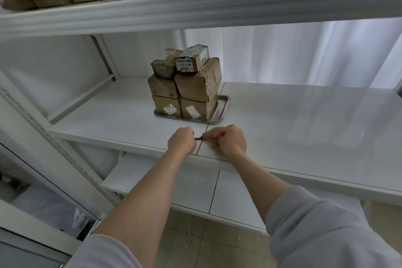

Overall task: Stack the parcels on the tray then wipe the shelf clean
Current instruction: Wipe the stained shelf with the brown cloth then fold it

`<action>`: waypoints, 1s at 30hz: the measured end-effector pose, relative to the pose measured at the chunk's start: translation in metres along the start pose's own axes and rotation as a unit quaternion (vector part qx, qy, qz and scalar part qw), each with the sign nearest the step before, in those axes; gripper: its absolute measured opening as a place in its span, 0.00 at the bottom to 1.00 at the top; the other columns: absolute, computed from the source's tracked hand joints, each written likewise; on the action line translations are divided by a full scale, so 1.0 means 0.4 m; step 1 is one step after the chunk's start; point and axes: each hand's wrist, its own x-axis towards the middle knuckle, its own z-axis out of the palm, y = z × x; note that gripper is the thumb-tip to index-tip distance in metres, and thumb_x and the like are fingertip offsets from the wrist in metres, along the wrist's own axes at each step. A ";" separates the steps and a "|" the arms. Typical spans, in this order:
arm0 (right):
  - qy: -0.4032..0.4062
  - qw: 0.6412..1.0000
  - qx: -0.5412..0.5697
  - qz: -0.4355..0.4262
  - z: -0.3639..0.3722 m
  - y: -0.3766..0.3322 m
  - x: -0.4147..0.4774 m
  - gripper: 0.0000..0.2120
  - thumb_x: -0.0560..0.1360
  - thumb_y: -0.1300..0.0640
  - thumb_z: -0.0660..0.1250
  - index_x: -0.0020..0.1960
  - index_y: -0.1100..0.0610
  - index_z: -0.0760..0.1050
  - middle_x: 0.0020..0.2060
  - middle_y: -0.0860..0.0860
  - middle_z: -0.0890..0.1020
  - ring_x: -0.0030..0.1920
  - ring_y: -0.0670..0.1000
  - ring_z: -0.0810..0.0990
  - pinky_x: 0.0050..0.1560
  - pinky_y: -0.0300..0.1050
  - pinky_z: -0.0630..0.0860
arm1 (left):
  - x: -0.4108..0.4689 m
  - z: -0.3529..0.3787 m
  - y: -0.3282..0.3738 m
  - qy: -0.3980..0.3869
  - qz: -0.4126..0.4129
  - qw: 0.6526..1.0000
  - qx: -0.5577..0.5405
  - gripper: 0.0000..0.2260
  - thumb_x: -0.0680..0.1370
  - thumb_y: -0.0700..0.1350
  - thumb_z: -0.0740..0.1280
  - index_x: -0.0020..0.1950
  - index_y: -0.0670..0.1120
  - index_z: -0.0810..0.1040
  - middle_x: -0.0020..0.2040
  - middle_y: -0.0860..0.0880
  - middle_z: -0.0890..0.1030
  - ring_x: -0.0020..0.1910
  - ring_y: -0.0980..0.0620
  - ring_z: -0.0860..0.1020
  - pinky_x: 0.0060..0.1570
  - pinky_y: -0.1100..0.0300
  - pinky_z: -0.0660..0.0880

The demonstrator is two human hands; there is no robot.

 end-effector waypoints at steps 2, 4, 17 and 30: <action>-0.069 0.989 -0.123 0.035 0.010 0.027 0.018 0.12 0.73 0.61 0.63 0.42 0.45 0.79 0.54 0.49 0.77 0.60 0.55 0.71 0.58 0.51 0.73 | 0.001 0.010 -0.008 -0.005 0.001 1.000 0.004 0.17 0.78 0.36 0.57 0.65 0.45 0.73 0.64 0.44 0.73 0.61 0.45 0.74 0.55 0.54 0.72; -0.165 0.966 -0.196 0.026 0.055 0.049 0.026 0.16 0.75 0.57 0.63 0.62 0.48 0.77 0.65 0.52 0.74 0.67 0.58 0.68 0.65 0.51 0.70 | 0.003 0.024 -0.015 -0.017 0.003 1.000 0.005 0.18 0.78 0.36 0.57 0.67 0.45 0.72 0.65 0.44 0.72 0.62 0.45 0.73 0.57 0.54 0.72; -0.054 0.994 -0.074 0.051 -0.072 0.108 -0.039 0.18 0.72 0.65 0.59 0.44 0.48 0.84 0.50 0.50 0.82 0.51 0.54 0.80 0.53 0.46 0.77 | -0.028 0.062 0.141 -0.065 0.031 0.997 0.004 0.14 0.76 0.40 0.60 0.59 0.44 0.78 0.57 0.43 0.79 0.54 0.43 0.78 0.51 0.54 0.75; -0.060 0.997 -0.037 0.030 -0.153 0.133 -0.084 0.19 0.70 0.66 0.58 0.40 0.45 0.81 0.48 0.50 0.83 0.48 0.53 0.81 0.47 0.44 0.78 | -0.065 0.059 0.219 -0.028 0.049 0.998 0.018 0.17 0.77 0.36 0.57 0.62 0.45 0.76 0.62 0.44 0.76 0.60 0.43 0.75 0.55 0.53 0.73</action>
